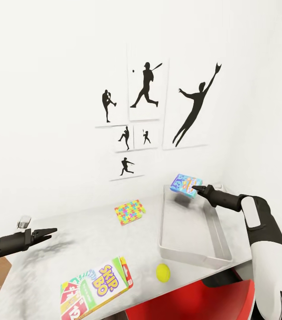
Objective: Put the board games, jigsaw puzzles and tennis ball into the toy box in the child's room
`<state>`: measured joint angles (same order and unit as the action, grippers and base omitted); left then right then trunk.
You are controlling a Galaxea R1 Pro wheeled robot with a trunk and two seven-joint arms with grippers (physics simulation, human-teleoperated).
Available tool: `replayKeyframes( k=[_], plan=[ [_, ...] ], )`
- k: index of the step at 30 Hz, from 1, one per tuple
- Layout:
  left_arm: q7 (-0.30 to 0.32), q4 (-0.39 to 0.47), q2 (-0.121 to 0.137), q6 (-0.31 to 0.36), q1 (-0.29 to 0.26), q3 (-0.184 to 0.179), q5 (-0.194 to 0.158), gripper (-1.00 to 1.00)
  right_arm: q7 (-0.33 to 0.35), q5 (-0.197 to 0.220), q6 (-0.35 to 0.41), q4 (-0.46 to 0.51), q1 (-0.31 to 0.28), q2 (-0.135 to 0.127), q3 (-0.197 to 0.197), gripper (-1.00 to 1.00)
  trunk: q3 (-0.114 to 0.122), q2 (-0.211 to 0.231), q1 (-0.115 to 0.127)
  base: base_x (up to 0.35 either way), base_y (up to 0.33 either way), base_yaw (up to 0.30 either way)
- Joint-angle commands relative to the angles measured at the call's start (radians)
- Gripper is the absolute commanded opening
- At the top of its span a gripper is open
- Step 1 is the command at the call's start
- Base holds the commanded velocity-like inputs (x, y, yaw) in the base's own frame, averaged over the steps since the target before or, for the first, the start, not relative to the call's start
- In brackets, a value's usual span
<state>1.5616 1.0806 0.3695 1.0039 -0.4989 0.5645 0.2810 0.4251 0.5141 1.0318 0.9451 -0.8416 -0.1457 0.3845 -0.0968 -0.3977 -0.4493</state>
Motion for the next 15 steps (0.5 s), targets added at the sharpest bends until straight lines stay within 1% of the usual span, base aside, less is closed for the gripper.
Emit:
replayKeyframes(
  k=[1, 7, 10, 13, 15],
  plan=[
    [0.009, 0.001, 0.0, 0.01, -0.001, 0.002, 0.01, 1.0, 0.01, -0.01, 0.004, 0.0, -0.001, 0.001, 0.002, -1.0, -0.002, -0.002, -0.001, 0.0, 0.0, 0.0],
    [0.009, 0.001, 0.0, 0.009, -0.001, 0.003, 0.01, 1.0, 0.008, -0.015, 0.006, 0.0, -0.003, 0.001, -0.004, -1.0, -0.002, -0.002, -0.001, 0.0, 0.0, 0.0],
    [0.009, 0.001, 0.0, 0.009, -0.001, 0.002, 0.01, 1.0, -0.004, -0.014, 0.008, 0.0, -0.004, 0.0, -0.03, -1.0, -0.004, -0.002, -0.001, 0.0, 0.0, 0.0],
    [0.009, 0.001, 0.0, 0.009, -0.001, 0.002, 0.01, 1.0, -0.017, -0.014, 0.01, 0.0, -0.009, -0.001, -0.045, -1.0, -0.008, -0.002, -0.001, 0.0, 0.0, 0.0],
    [0.009, 0.001, 0.0, 0.009, -0.001, 0.002, 0.01, 1.0, -0.031, -0.015, 0.014, -0.005, -0.028, -0.003, -0.054, -1.0, -0.011, -0.002, -0.001, 0.0, 0.0, 0.0]
  ],
)
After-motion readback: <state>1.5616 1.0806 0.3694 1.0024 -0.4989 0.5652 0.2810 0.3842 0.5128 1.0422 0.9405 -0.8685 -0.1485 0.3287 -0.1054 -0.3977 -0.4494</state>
